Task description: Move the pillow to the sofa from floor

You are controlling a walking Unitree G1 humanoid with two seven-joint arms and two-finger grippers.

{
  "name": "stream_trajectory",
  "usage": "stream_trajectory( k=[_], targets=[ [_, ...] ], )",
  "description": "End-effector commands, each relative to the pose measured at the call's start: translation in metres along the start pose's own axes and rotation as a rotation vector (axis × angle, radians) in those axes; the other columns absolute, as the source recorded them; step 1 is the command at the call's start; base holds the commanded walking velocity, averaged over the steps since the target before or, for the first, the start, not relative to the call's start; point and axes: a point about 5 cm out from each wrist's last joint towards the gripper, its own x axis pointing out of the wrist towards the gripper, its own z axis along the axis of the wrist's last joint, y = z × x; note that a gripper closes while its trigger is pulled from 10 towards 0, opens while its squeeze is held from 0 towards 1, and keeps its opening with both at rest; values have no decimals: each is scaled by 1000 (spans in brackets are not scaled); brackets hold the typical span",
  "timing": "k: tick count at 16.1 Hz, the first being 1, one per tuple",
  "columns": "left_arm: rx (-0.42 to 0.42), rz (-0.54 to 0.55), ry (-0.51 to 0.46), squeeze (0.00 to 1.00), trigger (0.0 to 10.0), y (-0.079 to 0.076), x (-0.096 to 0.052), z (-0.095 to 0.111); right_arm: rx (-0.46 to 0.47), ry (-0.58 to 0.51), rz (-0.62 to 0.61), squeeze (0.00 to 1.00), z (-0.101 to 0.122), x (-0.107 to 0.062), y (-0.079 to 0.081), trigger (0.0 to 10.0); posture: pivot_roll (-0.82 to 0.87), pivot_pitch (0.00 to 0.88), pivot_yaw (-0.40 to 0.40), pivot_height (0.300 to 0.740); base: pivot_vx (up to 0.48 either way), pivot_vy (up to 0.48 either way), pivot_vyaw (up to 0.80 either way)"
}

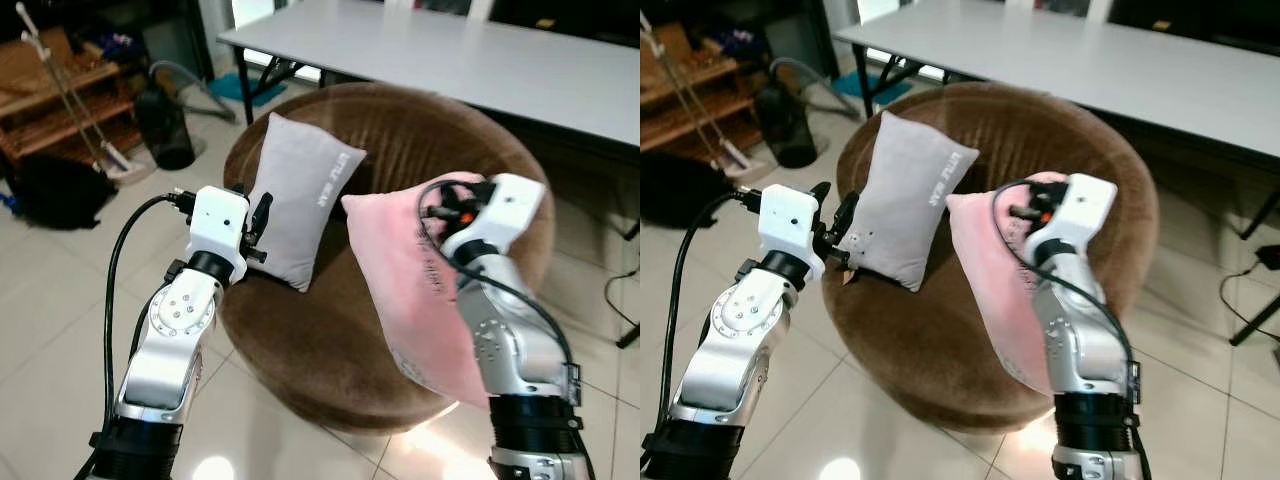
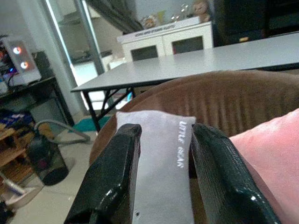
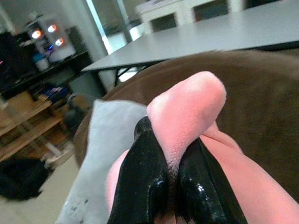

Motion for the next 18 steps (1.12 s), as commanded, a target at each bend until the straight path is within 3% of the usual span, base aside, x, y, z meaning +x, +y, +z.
stream_trajectory(
  k=[1,18],
  targets=[
    [4,2,13,0,10000,2,-2,-4,-4,-44,52,0,10,4,11,10000,-4,0,23,740,262,0,0],
    [3,-42,21,0,10000,-2,-7,-7,-16,-19,68,0,5,6,16,10000,-4,0,17,740,300,0,0]
  ],
)
